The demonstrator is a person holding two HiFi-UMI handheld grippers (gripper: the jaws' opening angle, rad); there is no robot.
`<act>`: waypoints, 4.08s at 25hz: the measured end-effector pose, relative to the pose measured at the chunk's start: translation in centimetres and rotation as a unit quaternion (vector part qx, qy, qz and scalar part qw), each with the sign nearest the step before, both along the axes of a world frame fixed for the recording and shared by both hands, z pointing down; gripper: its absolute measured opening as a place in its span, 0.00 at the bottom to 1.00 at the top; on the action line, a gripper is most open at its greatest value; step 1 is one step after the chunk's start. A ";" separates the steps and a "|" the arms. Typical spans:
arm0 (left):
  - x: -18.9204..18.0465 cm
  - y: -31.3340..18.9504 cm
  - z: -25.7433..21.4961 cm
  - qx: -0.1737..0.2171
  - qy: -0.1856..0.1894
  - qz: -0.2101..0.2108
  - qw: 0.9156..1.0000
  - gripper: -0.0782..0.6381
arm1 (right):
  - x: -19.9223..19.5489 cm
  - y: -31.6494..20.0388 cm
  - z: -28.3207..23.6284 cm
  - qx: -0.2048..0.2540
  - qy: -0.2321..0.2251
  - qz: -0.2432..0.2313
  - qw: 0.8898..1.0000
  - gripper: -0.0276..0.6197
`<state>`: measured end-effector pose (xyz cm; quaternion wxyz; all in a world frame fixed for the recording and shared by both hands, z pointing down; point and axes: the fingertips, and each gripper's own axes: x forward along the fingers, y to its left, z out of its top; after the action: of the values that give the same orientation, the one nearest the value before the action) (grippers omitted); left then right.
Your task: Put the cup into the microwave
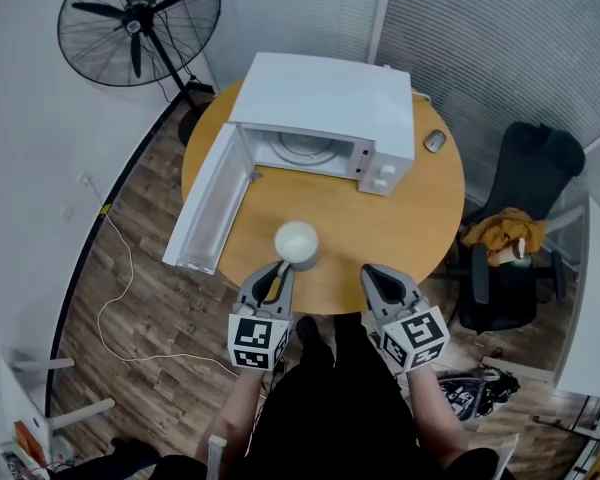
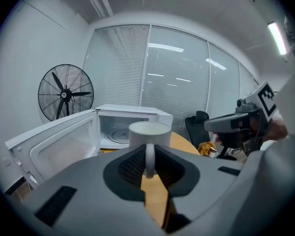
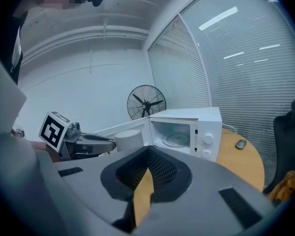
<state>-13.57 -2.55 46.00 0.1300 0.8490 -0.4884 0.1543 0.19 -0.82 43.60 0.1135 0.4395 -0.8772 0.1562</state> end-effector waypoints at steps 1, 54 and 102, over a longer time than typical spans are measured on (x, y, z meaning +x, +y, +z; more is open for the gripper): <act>0.0 -0.3 0.1 -0.001 0.000 -0.002 1.000 0.17 | -0.1 -0.4 0.1 -0.001 -0.001 -0.002 1.000 0.06; 0.7 -26.1 9.7 0.028 -0.069 -0.103 0.992 0.17 | -2.1 -14.7 8.5 -0.075 -0.041 -0.178 0.980 0.06; 3.5 -37.2 13.2 0.066 -0.096 -0.068 0.991 0.17 | -1.5 -15.6 10.8 -0.103 -0.017 -0.153 0.983 0.06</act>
<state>-10.04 -39.74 59.16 0.0365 0.8019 -0.5642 0.1930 -1.35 -16.39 54.40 0.1659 0.2833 -0.9152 0.2336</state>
